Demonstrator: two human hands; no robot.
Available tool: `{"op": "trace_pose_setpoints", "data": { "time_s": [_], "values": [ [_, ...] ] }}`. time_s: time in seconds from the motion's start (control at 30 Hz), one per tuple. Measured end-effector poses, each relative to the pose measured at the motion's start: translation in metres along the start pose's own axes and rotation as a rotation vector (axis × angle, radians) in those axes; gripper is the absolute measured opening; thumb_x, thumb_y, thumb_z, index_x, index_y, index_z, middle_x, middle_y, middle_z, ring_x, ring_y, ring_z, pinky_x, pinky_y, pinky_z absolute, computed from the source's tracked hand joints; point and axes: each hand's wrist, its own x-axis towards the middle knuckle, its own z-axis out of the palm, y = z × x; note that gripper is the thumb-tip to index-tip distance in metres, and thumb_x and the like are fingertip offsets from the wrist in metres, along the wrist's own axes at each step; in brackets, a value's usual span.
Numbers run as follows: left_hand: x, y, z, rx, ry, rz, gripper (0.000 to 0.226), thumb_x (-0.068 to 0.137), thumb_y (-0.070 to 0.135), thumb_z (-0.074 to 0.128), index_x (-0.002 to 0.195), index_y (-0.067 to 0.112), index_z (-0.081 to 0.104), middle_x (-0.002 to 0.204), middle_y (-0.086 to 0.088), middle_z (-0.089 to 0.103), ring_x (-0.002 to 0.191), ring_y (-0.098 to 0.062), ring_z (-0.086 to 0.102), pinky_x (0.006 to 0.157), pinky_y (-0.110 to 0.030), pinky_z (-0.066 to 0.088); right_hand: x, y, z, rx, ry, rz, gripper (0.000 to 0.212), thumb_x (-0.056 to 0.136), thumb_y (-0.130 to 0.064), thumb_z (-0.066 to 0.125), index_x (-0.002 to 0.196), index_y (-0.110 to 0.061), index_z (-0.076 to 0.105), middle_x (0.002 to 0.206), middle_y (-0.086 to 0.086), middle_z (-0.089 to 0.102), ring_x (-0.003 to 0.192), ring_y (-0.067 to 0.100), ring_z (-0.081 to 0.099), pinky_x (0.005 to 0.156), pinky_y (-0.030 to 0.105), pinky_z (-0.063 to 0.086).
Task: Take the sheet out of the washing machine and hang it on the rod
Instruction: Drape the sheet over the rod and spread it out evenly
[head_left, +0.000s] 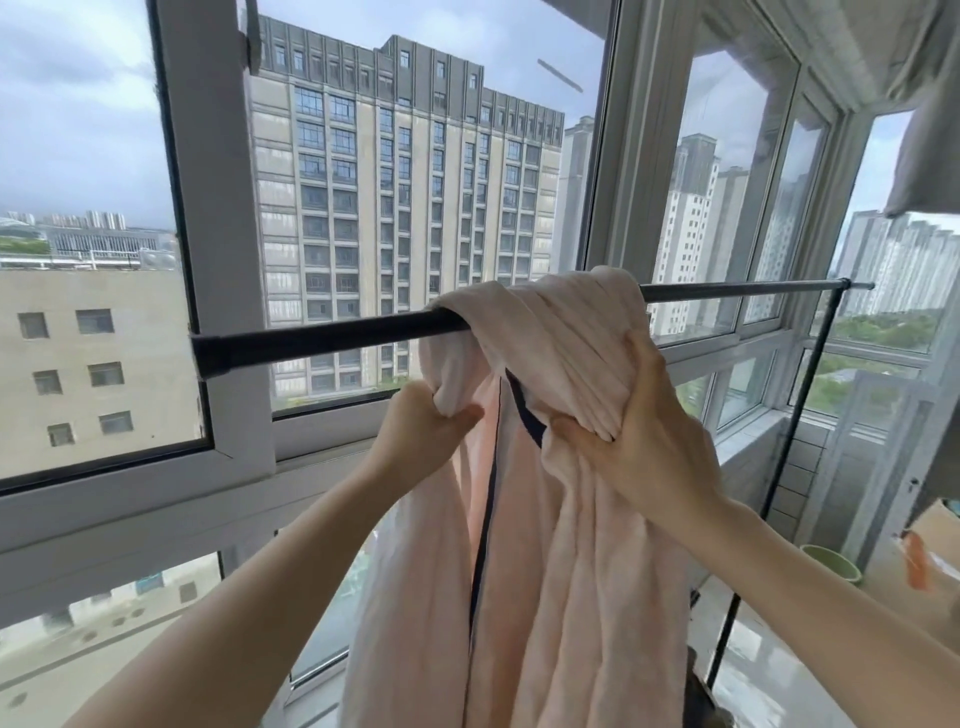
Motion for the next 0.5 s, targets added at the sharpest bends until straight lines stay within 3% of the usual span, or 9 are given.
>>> {"op": "trace_pose_setpoints", "data": {
  "time_s": [0.1, 0.23, 0.33, 0.4, 0.5],
  "values": [
    [0.002, -0.002, -0.001, -0.167, -0.046, -0.063, 0.023, 0.092, 0.011, 0.060, 0.070, 0.004, 0.057, 0.060, -0.003, 0.050, 0.056, -0.016, 0.049, 0.055, -0.028, 0.039, 0.005, 0.008, -0.011, -0.119, 0.001, 0.040, 0.083, 0.084, -0.048, 0.064, 0.145, -0.016, 0.018, 0.130, 0.009, 0.051, 0.096, 0.034, 0.062, 0.071, 0.040, 0.049],
    [0.004, 0.004, -0.014, -0.420, 0.040, -0.039, 0.016, 0.096, 0.007, 0.052, 0.086, 0.013, 0.063, 0.062, 0.003, 0.063, 0.060, -0.014, 0.060, 0.048, -0.023, 0.047, 0.016, 0.016, -0.033, -0.208, 0.029, -0.016, 0.039, 0.085, -0.029, 0.065, 0.116, -0.008, 0.055, 0.104, 0.006, 0.054, 0.085, 0.032, 0.060, 0.066, 0.034, 0.042],
    [-0.001, 0.012, -0.017, -0.363, -0.019, 0.072, 0.003, 0.092, 0.017, 0.063, 0.093, 0.018, 0.067, 0.067, 0.010, 0.068, 0.064, -0.004, 0.064, 0.056, -0.018, 0.049, 0.019, 0.017, -0.044, -0.140, 0.044, -0.037, 0.025, 0.083, -0.021, 0.061, 0.104, -0.008, 0.059, 0.087, 0.002, 0.057, 0.073, 0.025, 0.055, 0.061, 0.030, 0.037],
    [-0.009, 0.019, -0.015, -0.281, -0.105, 0.118, 0.014, 0.082, 0.025, 0.075, 0.092, 0.019, 0.067, 0.065, 0.015, 0.067, 0.060, 0.001, 0.062, 0.054, -0.013, 0.045, 0.019, 0.016, -0.045, -0.067, 0.030, -0.046, 0.019, 0.084, -0.015, 0.061, 0.100, -0.006, 0.056, 0.075, -0.002, 0.055, 0.066, 0.020, 0.054, 0.053, 0.027, 0.037],
    [-0.012, 0.023, -0.005, -0.197, -0.108, 0.077, 0.026, 0.067, 0.029, 0.088, 0.079, 0.021, 0.066, 0.061, 0.014, 0.065, 0.059, 0.000, 0.062, 0.052, -0.011, 0.041, 0.023, 0.013, -0.046, 0.119, 0.011, 0.007, 0.020, 0.087, -0.005, 0.058, 0.106, -0.007, 0.054, 0.075, -0.010, 0.053, 0.067, 0.002, 0.052, 0.052, 0.009, 0.040]
  ]
}}
